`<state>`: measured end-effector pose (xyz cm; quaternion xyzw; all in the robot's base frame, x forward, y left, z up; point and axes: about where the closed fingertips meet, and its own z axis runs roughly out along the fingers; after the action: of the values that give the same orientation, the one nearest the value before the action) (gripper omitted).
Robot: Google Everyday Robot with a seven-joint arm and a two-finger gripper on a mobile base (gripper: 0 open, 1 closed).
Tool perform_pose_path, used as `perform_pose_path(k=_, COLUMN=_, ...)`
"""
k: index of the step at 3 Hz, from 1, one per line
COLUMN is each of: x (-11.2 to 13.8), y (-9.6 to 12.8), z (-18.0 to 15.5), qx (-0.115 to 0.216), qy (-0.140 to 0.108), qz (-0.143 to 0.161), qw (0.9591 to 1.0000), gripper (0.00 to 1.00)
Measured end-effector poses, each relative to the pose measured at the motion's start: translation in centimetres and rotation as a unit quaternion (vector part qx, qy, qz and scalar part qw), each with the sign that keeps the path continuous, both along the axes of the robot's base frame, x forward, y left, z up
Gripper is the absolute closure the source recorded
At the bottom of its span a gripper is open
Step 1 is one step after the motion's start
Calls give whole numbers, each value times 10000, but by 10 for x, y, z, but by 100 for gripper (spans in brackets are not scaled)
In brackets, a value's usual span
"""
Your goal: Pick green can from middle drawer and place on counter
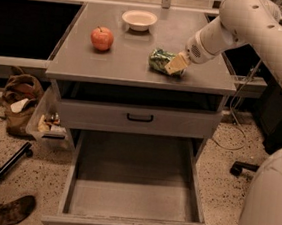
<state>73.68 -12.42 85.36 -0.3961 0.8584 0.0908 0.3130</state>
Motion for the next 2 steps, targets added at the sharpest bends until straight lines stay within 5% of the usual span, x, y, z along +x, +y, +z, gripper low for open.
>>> perform_pose_path(k=2, x=0, y=0, z=0, qx=0, qy=1, qz=0, qw=10000, gripper=34)
